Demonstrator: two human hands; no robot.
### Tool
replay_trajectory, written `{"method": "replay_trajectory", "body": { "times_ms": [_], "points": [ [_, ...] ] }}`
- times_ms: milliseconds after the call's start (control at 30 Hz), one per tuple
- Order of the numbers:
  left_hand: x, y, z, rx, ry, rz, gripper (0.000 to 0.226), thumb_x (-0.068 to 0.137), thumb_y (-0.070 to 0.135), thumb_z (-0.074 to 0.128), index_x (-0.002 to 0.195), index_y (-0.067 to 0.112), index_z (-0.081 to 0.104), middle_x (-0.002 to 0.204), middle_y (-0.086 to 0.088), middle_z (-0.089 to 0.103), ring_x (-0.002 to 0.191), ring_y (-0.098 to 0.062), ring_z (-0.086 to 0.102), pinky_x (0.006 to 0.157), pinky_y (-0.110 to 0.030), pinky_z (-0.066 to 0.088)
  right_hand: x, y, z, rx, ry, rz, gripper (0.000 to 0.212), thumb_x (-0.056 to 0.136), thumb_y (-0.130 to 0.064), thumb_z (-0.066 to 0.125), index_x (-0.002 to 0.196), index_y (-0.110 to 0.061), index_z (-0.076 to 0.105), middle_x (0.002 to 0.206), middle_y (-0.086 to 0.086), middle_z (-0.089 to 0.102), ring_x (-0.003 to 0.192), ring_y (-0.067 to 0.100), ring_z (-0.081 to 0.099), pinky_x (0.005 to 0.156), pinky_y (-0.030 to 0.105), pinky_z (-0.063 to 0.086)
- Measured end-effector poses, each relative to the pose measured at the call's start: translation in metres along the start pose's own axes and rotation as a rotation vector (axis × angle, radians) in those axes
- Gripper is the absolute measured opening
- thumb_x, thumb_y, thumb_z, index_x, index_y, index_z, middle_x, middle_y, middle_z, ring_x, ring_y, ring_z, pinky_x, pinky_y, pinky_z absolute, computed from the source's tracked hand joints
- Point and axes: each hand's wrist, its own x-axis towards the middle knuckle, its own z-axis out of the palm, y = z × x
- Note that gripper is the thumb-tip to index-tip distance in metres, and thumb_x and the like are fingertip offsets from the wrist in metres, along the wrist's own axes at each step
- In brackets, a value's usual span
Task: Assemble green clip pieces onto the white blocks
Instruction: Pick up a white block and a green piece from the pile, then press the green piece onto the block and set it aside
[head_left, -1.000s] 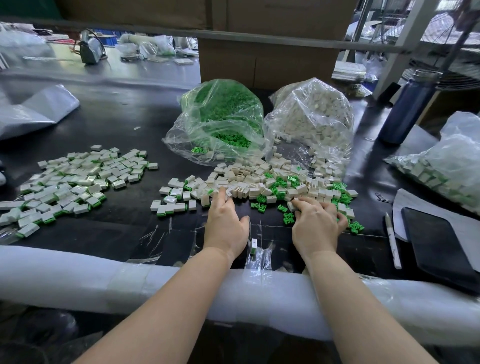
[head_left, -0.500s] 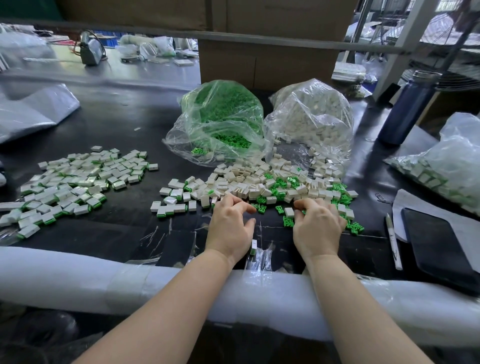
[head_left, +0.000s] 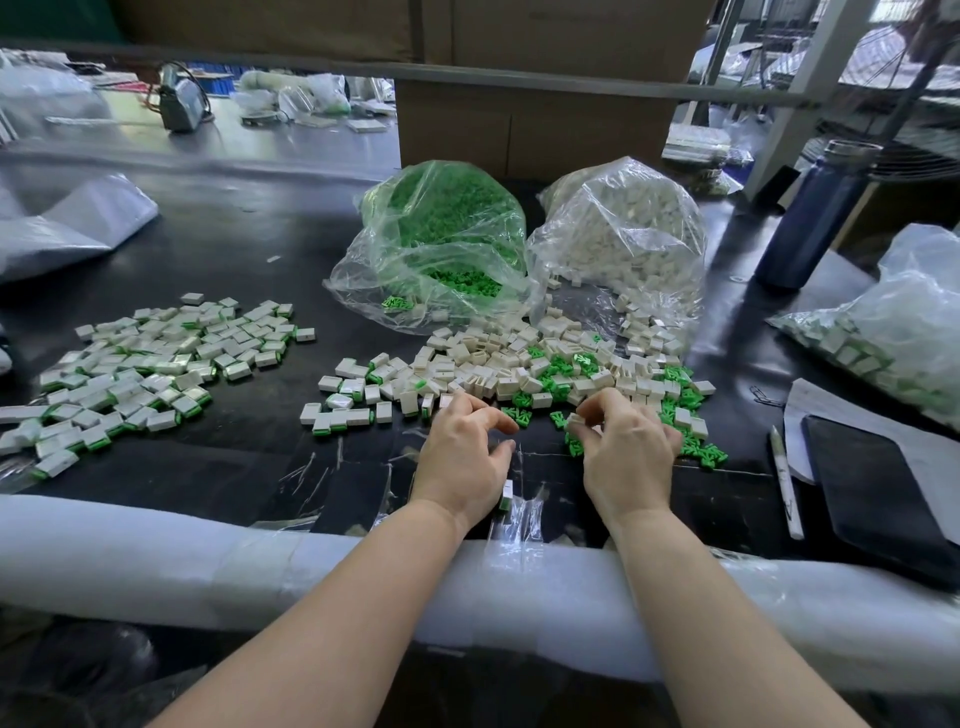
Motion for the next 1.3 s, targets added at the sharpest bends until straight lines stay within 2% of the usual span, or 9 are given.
{"method": "replay_trajectory", "body": {
  "times_ms": [167, 233, 300, 467, 567, 700, 800, 1067, 1300],
  "points": [
    [-0.001, 0.003, -0.003, -0.047, -0.015, 0.053, 0.034, 0.086, 0.018, 0.063, 0.120, 0.020, 0.060, 0.106, 0.005, 0.055, 0.103, -0.011, 0.047, 0.089, -0.013, 0.033, -0.005, -0.010, -0.005, 0.244, -0.096, -0.165, 0.008, 0.081, -0.016, 0.071, 0.085, -0.011, 0.066, 0.077, -0.005, 0.061, 0.082, 0.020, 0.055, 0.079, 0.037, 0.045],
    [-0.001, 0.005, -0.004, -0.100, -0.059, 0.036, 0.038, 0.086, 0.019, 0.065, 0.123, 0.020, 0.059, 0.107, 0.003, 0.063, 0.100, -0.013, 0.055, 0.094, -0.024, 0.043, -0.006, -0.013, -0.005, 0.307, -0.145, -0.202, 0.007, 0.080, -0.013, 0.072, 0.084, -0.010, 0.067, 0.078, -0.003, 0.063, 0.082, 0.020, 0.058, 0.077, 0.039, 0.049],
    [-0.002, 0.006, -0.004, -0.147, -0.094, 0.009, 0.029, 0.085, 0.019, 0.066, 0.114, 0.019, 0.064, 0.099, 0.003, 0.068, 0.093, -0.014, 0.061, 0.090, -0.031, 0.048, -0.007, -0.014, -0.005, 0.327, -0.185, -0.224, 0.006, 0.080, -0.012, 0.072, 0.085, -0.011, 0.068, 0.080, -0.001, 0.066, 0.083, 0.020, 0.059, 0.077, 0.039, 0.050],
    [-0.002, 0.004, -0.003, -0.182, -0.052, -0.033, 0.016, 0.086, 0.016, 0.065, 0.102, 0.015, 0.067, 0.094, 0.002, 0.069, 0.089, -0.013, 0.063, 0.086, -0.023, 0.048, -0.006, -0.010, -0.001, 0.165, -0.103, -0.227, 0.006, 0.083, -0.017, 0.069, 0.088, -0.013, 0.069, 0.088, 0.000, 0.067, 0.091, 0.020, 0.055, 0.087, 0.034, 0.042],
    [-0.001, 0.002, -0.002, -0.170, -0.039, -0.032, 0.016, 0.086, 0.014, 0.065, 0.102, 0.015, 0.067, 0.094, 0.003, 0.069, 0.085, -0.007, 0.060, 0.080, -0.011, 0.043, -0.003, -0.002, 0.000, -0.055, -0.020, -0.062, 0.014, 0.089, -0.025, 0.060, 0.096, -0.016, 0.069, 0.103, 0.000, 0.064, 0.102, 0.022, 0.049, 0.088, 0.032, 0.031],
    [-0.001, 0.002, -0.002, -0.159, -0.052, -0.038, 0.018, 0.087, 0.014, 0.063, 0.105, 0.016, 0.066, 0.095, 0.005, 0.068, 0.085, -0.006, 0.058, 0.077, -0.007, 0.040, -0.002, -0.001, 0.001, -0.221, -0.088, 0.032, 0.026, 0.090, -0.039, 0.055, 0.103, -0.021, 0.068, 0.115, -0.004, 0.055, 0.112, 0.020, 0.041, 0.088, 0.034, 0.027],
    [-0.001, 0.001, -0.002, -0.149, -0.065, -0.037, 0.019, 0.088, 0.015, 0.062, 0.106, 0.015, 0.066, 0.095, 0.006, 0.067, 0.085, -0.005, 0.057, 0.076, -0.003, 0.036, -0.002, -0.002, 0.002, -0.254, -0.120, 0.027, 0.023, 0.090, -0.038, 0.055, 0.103, -0.023, 0.068, 0.116, -0.005, 0.053, 0.112, 0.019, 0.040, 0.088, 0.034, 0.026],
    [0.000, 0.000, -0.002, -0.142, -0.099, -0.040, 0.016, 0.089, 0.019, 0.062, 0.104, 0.018, 0.065, 0.095, 0.007, 0.067, 0.086, -0.006, 0.057, 0.077, -0.008, 0.040, -0.001, -0.002, 0.003, -0.138, -0.078, -0.003, 0.009, 0.088, -0.025, 0.061, 0.097, -0.022, 0.062, 0.108, -0.003, 0.059, 0.107, 0.020, 0.045, 0.086, 0.032, 0.024],
    [0.002, 0.000, -0.002, -0.198, -0.123, -0.053, 0.016, 0.087, 0.026, 0.063, 0.102, 0.019, 0.066, 0.089, 0.007, 0.065, 0.083, -0.006, 0.059, 0.077, -0.010, 0.044, -0.003, -0.007, -0.003, 0.360, -0.023, -0.133, 0.019, 0.085, -0.001, 0.063, 0.099, -0.010, 0.071, 0.092, -0.002, 0.064, 0.090, 0.017, 0.058, 0.083, 0.028, 0.047]
  ]
}}
